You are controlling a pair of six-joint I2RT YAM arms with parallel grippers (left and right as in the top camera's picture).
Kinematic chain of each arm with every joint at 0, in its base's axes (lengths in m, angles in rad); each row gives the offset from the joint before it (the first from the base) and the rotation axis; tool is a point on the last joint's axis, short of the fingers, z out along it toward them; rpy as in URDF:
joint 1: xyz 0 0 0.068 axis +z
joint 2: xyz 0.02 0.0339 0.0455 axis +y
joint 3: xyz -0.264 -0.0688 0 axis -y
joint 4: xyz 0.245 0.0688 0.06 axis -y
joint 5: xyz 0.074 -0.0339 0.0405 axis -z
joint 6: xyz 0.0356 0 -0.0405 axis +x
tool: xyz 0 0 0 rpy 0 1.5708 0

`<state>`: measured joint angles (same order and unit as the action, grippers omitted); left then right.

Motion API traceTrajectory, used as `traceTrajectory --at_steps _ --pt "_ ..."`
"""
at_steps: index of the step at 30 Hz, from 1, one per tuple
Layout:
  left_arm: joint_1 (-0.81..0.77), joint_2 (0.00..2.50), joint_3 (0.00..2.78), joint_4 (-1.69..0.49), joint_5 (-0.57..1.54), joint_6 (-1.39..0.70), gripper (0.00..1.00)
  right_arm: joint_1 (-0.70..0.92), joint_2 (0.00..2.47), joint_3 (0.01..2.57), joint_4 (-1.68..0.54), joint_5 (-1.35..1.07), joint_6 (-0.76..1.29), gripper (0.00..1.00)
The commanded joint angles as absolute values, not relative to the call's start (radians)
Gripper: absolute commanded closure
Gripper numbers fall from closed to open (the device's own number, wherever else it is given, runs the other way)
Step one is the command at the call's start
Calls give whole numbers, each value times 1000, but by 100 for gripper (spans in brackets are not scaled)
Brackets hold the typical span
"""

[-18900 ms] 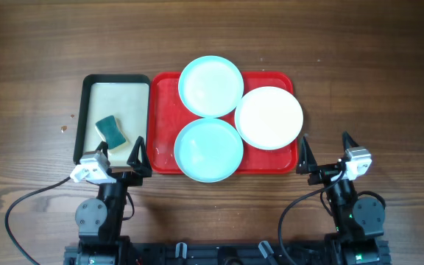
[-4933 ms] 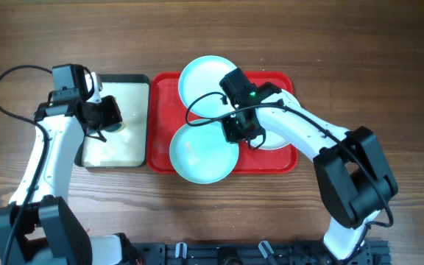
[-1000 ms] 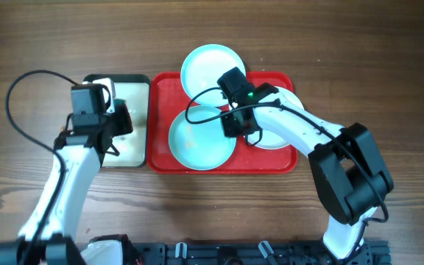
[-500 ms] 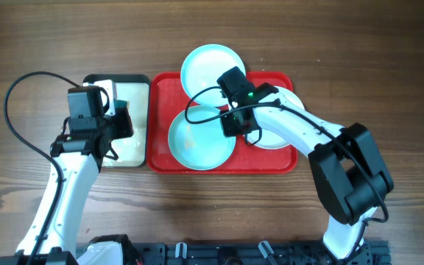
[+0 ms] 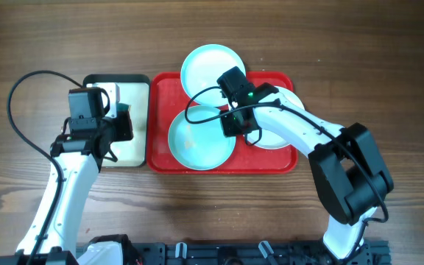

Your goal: Clean dirty plates on tray and stack at the side

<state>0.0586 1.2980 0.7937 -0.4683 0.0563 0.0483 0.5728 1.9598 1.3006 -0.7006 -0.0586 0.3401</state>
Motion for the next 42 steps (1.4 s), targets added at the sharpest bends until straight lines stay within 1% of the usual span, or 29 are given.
traceTrajectory --at_steps 1,2,5,7,9,16,20,22,26,28,32,42 --pt "62 1312 802 -459 173 90 96 575 1973 1313 -696 -52 341 96" --pt "63 1312 802 -469 170 91 96 575 1973 1313 -695 -52 341 96" --pt "73 1321 801 -471 23 81 96 575 1973 1313 -695 -52 342 96" --pt "77 1325 801 -473 62 27 96 575 1973 1313 -695 -52 342 96" --pt "76 1325 801 -486 101 18 96 575 1973 1313 -695 -53 344 96" --pt "76 1330 801 -484 94 17 96 576 1973 1313 -689 -86 344 96" --pt "77 1330 801 -483 -15 7 96 573 1973 1313 -689 -86 342 96" --pt "77 1330 801 -483 -20 -46 96 573 1973 1313 -689 -86 342 96" --pt "77 1330 800 -488 -16 -223 96 575 1973 1313 -688 -86 343 96" --pt "75 1330 800 -487 -2 -244 96 575 1973 1313 -688 -86 342 96" --pt "75 1330 796 -487 6 -238 96 575 1973 1313 -687 -86 343 96" --pt "74 1331 728 -447 10 -81 96 575 1973 1313 -656 -86 344 96"
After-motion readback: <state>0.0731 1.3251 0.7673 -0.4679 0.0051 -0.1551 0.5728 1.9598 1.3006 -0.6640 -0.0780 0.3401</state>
